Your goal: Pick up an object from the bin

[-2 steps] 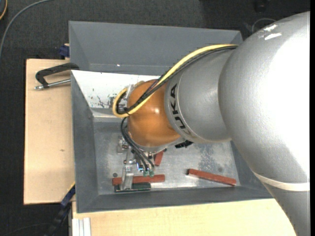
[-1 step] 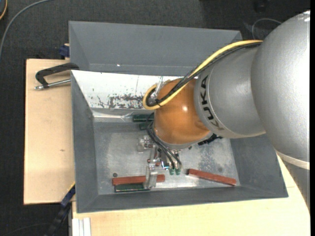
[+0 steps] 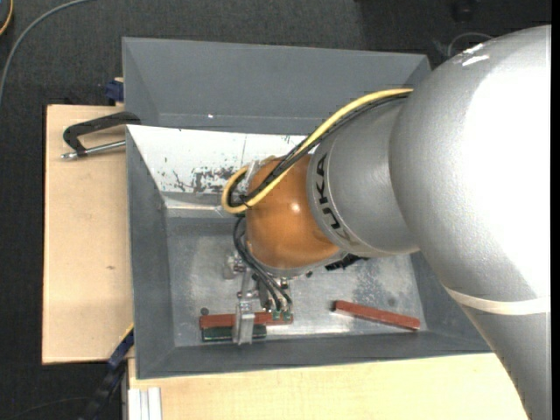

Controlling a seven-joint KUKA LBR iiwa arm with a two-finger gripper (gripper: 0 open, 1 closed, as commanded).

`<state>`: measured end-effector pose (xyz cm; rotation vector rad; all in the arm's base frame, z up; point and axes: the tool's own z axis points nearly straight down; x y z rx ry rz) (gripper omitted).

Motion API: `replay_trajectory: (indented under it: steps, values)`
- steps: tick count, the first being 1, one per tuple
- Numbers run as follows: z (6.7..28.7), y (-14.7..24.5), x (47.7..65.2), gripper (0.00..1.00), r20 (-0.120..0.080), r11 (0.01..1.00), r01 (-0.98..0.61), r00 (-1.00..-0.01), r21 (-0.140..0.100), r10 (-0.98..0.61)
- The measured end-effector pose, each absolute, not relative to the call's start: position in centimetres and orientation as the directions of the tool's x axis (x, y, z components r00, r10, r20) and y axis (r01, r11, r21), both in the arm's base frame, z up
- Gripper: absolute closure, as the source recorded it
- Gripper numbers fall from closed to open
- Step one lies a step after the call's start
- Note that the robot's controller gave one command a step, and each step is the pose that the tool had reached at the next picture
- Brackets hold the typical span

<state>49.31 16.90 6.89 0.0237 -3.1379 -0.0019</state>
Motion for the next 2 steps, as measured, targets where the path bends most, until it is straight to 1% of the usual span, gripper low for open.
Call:
replay_trajectory:
  steps: [1,2]
  values:
    - [7.14,19.96,49.46,0.0,-0.008,0.853,-0.522,-0.853,0.001,-0.522]
    - [7.31,19.91,49.47,1.0,-0.004,0.855,-0.518,-0.855,0.001,-0.518]
